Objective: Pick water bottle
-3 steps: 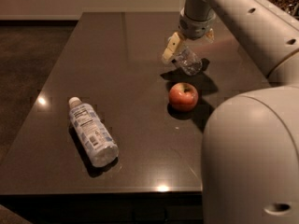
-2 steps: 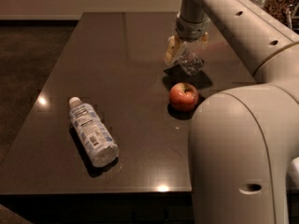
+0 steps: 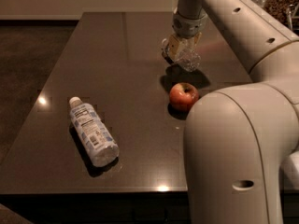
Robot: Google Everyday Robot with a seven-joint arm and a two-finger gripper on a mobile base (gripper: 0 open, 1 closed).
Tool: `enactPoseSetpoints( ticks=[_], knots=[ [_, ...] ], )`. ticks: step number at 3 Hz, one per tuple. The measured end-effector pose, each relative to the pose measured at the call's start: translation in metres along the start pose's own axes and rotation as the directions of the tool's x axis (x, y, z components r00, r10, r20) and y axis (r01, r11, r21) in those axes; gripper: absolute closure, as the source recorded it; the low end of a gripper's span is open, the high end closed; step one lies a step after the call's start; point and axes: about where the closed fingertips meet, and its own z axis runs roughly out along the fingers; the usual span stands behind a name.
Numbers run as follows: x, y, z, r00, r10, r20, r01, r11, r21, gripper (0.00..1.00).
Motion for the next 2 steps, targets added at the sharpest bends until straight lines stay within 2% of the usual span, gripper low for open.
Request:
enactPoseSetpoints(
  ticks=[1, 2],
  knots=[
    [-0.013, 0.021, -0.021, 0.996, -0.078, 0.041, 0.079, 0.9966, -0.024, 0.89],
    [-0.028, 0.048, -0.06, 0.977, -0.173, 0.123, 0.18, 0.9822, -0.053, 1.0]
  ],
)
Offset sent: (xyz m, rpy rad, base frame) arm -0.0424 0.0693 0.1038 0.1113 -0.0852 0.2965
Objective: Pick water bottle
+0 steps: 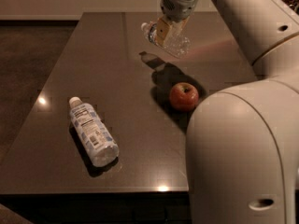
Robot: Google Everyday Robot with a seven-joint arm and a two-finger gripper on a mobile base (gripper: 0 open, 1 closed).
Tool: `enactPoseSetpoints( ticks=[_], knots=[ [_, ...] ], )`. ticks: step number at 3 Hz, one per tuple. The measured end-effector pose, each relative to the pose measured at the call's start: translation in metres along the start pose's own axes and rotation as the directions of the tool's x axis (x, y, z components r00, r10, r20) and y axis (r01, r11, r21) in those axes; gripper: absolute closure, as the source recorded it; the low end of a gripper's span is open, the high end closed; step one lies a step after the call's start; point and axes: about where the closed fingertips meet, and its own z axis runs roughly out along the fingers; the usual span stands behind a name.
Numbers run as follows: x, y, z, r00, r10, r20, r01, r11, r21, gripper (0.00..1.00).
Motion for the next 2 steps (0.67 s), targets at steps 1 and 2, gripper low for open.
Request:
enactPoseSetpoints(
  ticks=[1, 2],
  knots=[
    [-0.0188, 0.02, -0.057, 0.993, -0.065, 0.101, 0.066, 0.9978, -0.008, 1.0],
    [-0.0188, 0.02, -0.057, 0.993, -0.065, 0.101, 0.066, 0.9978, -0.008, 1.0]
  ],
)
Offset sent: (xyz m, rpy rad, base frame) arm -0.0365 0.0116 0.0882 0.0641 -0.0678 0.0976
